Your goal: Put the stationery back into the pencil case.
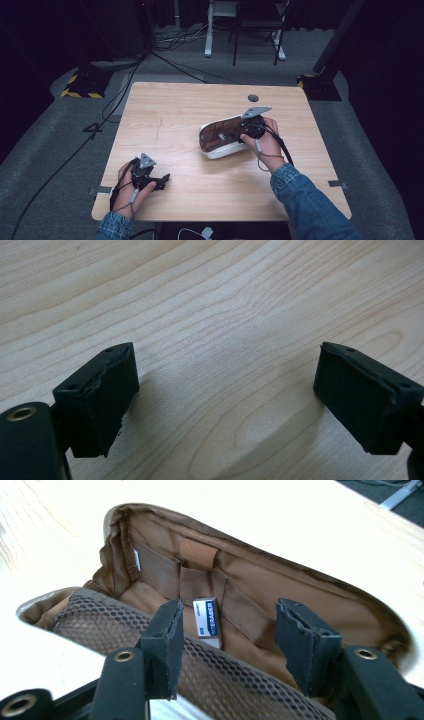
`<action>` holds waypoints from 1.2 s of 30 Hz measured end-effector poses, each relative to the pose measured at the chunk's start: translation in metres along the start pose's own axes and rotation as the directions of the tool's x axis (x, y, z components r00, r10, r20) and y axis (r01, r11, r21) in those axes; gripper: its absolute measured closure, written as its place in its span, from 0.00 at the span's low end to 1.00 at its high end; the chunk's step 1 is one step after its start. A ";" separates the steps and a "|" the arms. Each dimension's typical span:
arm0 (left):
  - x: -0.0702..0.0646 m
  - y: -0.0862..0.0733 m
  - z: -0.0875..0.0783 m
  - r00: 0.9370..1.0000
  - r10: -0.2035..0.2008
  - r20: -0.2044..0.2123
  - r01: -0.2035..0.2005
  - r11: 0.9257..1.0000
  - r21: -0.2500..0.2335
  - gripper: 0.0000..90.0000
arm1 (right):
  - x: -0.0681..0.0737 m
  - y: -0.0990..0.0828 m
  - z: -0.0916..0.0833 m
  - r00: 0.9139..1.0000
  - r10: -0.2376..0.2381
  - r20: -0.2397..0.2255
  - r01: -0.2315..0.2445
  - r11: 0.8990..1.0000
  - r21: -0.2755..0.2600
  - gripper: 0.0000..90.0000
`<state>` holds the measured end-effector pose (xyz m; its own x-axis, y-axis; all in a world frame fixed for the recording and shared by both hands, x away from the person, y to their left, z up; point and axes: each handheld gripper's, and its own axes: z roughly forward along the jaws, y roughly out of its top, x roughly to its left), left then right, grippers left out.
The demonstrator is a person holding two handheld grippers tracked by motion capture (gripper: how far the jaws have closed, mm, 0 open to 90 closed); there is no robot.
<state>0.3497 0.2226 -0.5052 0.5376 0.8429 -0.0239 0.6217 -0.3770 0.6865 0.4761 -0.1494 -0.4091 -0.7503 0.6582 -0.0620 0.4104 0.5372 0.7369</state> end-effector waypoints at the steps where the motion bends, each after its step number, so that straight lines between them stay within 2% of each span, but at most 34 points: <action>1: 0.000 0.000 0.000 1.000 0.000 0.000 0.000 1.000 0.000 0.13 | -0.001 -0.001 -0.002 1.000 0.000 0.001 0.000 1.000 -0.005 0.51; 6: 0.000 0.000 0.000 1.000 -0.001 -0.001 0.001 1.000 -0.002 0.13 | -0.006 -0.008 -0.021 1.000 0.026 -0.002 -0.026 0.999 -0.044 0.49; 12: -0.001 -0.001 -0.001 1.000 -0.002 -0.005 0.002 1.000 -0.001 0.13 | -0.009 -0.017 -0.053 0.999 0.043 0.002 -0.043 0.994 -0.104 0.47; 18: -0.001 -0.001 -0.001 1.000 -0.003 -0.001 0.003 1.000 -0.001 0.13 | -0.009 -0.030 -0.077 0.998 0.051 0.023 -0.048 0.992 -0.114 0.40; 28: 0.000 0.000 0.000 1.000 -0.003 0.001 0.003 1.000 -0.001 0.12 | -0.015 -0.056 -0.110 0.996 0.081 0.024 -0.077 0.988 -0.135 0.34; 36: 0.000 0.001 0.001 1.000 -0.004 -0.001 0.004 1.000 0.000 0.11 | -0.020 -0.090 -0.134 0.989 0.141 0.039 -0.133 0.976 -0.172 0.34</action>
<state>0.3503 0.2217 -0.5055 0.5342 0.8449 -0.0260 0.6241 -0.3735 0.6863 0.3844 -0.2816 -0.3841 -0.6639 0.7476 0.0163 0.4107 0.3463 0.8434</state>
